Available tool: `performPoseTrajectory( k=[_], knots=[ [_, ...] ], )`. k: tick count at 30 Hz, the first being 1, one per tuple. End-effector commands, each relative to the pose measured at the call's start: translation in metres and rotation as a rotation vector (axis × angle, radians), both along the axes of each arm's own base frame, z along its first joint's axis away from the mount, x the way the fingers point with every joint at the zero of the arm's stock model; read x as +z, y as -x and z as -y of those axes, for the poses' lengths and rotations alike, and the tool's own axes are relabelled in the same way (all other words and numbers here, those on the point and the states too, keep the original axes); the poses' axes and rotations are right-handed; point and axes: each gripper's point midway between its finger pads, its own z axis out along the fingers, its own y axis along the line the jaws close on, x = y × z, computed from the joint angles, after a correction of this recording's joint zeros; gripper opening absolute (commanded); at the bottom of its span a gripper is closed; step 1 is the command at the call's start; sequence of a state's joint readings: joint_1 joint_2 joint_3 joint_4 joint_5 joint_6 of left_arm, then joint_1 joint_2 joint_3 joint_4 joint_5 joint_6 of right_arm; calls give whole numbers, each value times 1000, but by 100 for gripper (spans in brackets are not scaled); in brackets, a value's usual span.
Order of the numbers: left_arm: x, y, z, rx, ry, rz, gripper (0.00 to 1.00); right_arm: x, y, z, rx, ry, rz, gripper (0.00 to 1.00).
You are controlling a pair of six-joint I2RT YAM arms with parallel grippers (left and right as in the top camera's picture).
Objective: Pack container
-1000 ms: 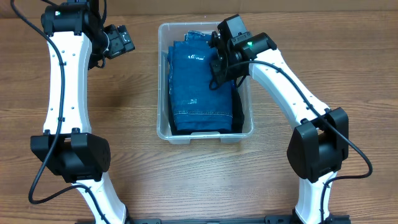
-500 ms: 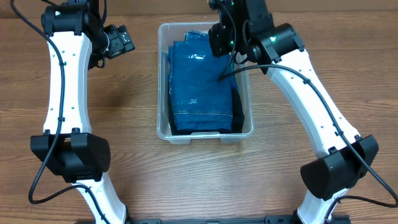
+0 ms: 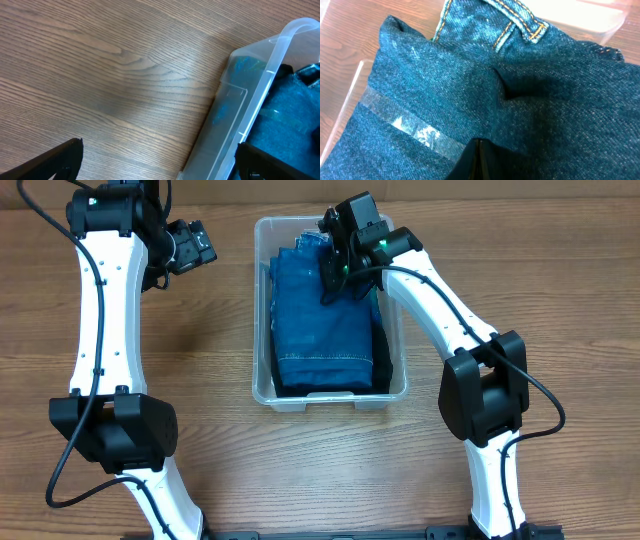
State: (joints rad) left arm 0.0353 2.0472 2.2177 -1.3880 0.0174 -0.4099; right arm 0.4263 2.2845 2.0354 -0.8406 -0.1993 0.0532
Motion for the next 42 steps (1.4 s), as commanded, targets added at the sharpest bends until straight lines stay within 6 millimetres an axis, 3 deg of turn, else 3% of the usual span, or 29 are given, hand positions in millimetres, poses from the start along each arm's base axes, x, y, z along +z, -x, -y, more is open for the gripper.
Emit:
performPoseTrajectory(
  k=[1,5,7,10,12,17,19,22,24,31,36,42],
  knots=[
    [5,0,-3,-8,-15,15,100,-55,15,7,-8,71,-123,4],
    [5,0,-3,-8,-15,15,100,-2,8,4,-9,39,-53,5],
    [5,0,-3,-8,-15,15,100,45,6,3,-9,10,8,6],
    [5,0,-3,-8,-15,15,100,88,13,6,-10,-13,56,6],
    [5,0,-3,-8,-15,15,100,101,28,13,-9,-3,35,7],
    [5,0,-3,-8,-15,15,100,108,56,26,-8,32,-41,13],
    [5,0,-3,-8,-15,15,100,124,65,31,-10,28,-31,18],
    [5,0,-3,-8,-15,15,100,159,87,40,-6,16,0,39],
    [5,0,-3,-8,-15,15,100,180,103,48,-4,9,20,100],
    [5,0,-3,-8,-15,15,100,255,179,83,-5,-27,94,100],
    [5,0,-3,-8,-15,15,100,281,225,104,-5,-37,119,100],
    [5,0,-3,-8,-15,15,100,292,237,109,-6,-51,148,100]
  ],
)
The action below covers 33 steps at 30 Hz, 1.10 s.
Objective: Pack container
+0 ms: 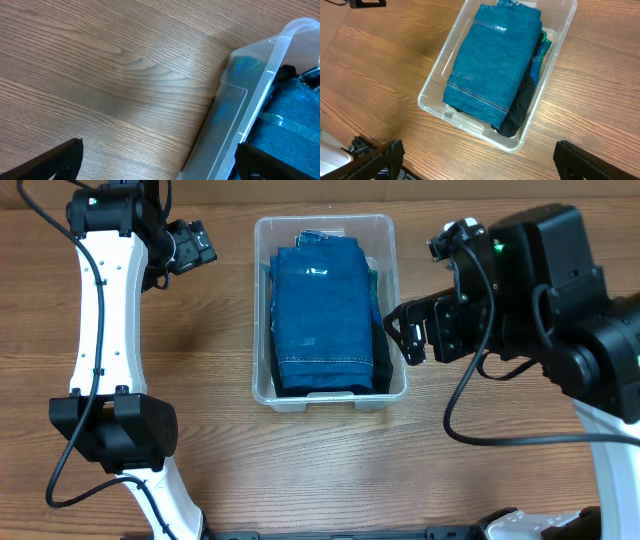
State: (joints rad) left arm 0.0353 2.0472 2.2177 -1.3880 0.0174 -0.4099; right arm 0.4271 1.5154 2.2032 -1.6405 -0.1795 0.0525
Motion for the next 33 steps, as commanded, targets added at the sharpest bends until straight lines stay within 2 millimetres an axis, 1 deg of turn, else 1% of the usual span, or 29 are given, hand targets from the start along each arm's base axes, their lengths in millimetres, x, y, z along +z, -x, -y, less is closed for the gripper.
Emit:
performPoseTrajectory(
  k=[1,6,8,9,11,13,15,16,17,20,21,22,24,27,31,33],
  knots=[
    [5,0,-3,-8,-15,15,100,5,0,-1,4,-9,16,100],
    [5,0,-3,-8,-15,15,100,5,-1,-2,4,-10,19,100],
    [5,0,-3,-8,-15,15,100,5,-7,-4,2,-10,28,100],
    [5,0,-3,-8,-15,15,100,8,-12,-5,-2,-16,53,100],
    [5,0,-3,-8,-15,15,100,23,-21,-7,-11,-41,128,100],
    [5,0,-3,-8,-15,15,100,46,-28,-10,-11,-89,231,100],
    [5,0,-3,-8,-14,15,100,68,-28,-10,-12,-128,314,100],
    [5,0,-3,-8,-15,15,100,76,-25,-9,-12,-143,345,100],
    [5,0,-3,-8,-15,15,100,88,-17,-5,-12,-165,393,100],
    [5,0,-3,-8,-15,15,100,99,4,5,-13,-190,448,100],
    [5,0,-3,-8,-15,15,100,101,10,7,-13,-195,459,100],
    [5,0,-3,-8,-14,15,100,102,20,12,-13,-204,477,100],
    [5,0,-3,-8,-15,15,100,97,38,21,-16,-217,510,100],
    [5,0,-3,-8,-14,15,100,78,58,34,-37,-220,550,100],
    [5,0,-3,-8,-15,15,100,39,73,51,-81,-207,588,100],
    [5,0,-3,-8,-15,15,100,16,79,58,-100,-203,602,100]
  ],
)
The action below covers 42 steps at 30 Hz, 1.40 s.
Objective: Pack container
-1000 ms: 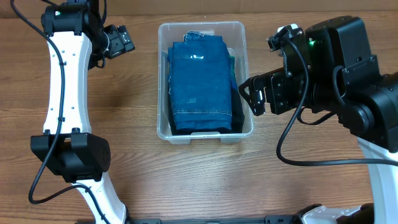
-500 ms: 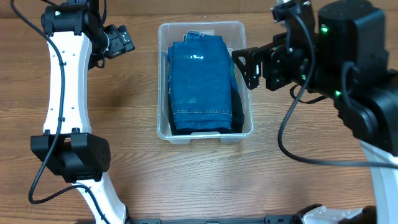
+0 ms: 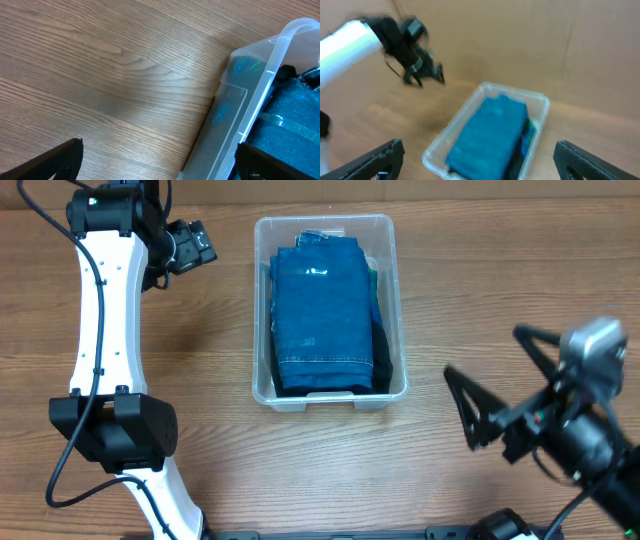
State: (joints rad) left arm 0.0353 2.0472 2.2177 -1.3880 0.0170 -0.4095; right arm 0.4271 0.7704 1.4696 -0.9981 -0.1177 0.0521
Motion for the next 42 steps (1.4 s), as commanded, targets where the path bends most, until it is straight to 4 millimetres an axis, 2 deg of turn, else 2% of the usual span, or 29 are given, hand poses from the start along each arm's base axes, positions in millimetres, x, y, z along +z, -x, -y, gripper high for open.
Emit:
performPoseTrajectory(
  k=[1,6,14,23,29,38,42],
  knots=[
    [5,0,-3,-8,-14,15,100,-48,1,13,-64,19,-12,100],
    [5,0,-3,-8,-14,15,100,-108,-11,30,-157,12,-1,100],
    [6,0,-3,-8,-14,15,100,-171,-44,43,-252,-35,129,100],
    [5,0,-3,-8,-14,15,100,-196,-48,54,-299,-88,300,100],
    [5,0,-3,-8,-14,15,100,-211,-48,62,-331,-80,315,100],
    [5,0,-2,-8,-14,15,100,-219,-49,67,-351,-96,377,100],
    [5,0,-2,-8,-14,15,100,-237,-53,67,-352,-88,350,100]
  ],
)
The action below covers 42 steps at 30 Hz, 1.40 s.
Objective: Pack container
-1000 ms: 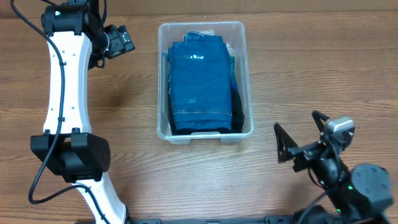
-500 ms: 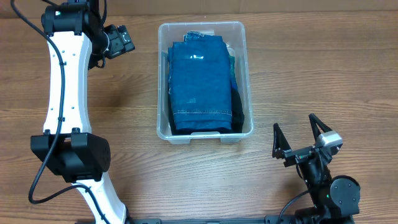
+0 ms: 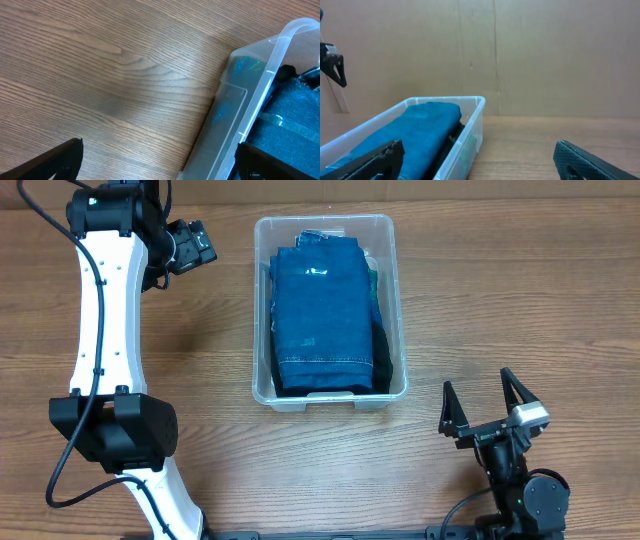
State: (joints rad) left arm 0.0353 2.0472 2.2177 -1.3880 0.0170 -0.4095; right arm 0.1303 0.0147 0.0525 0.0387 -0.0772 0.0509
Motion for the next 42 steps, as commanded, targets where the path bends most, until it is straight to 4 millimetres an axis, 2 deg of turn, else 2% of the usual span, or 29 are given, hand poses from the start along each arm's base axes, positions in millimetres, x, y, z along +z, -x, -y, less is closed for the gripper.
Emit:
performPoseTrajectory(
  k=[1,5,10,42],
  knots=[
    [6,0,-3,-8,-14,15,100,-20,-4,4,-22,9,-35,100],
    [5,0,-2,-8,-14,15,100,-23,-4,3,-22,55,-39,100],
    [5,0,-2,-8,-14,15,100,-48,-5,4,-28,102,-133,100],
    [2,0,0,-13,-14,4,100,-48,-5,4,-29,101,-131,100]
  ],
)
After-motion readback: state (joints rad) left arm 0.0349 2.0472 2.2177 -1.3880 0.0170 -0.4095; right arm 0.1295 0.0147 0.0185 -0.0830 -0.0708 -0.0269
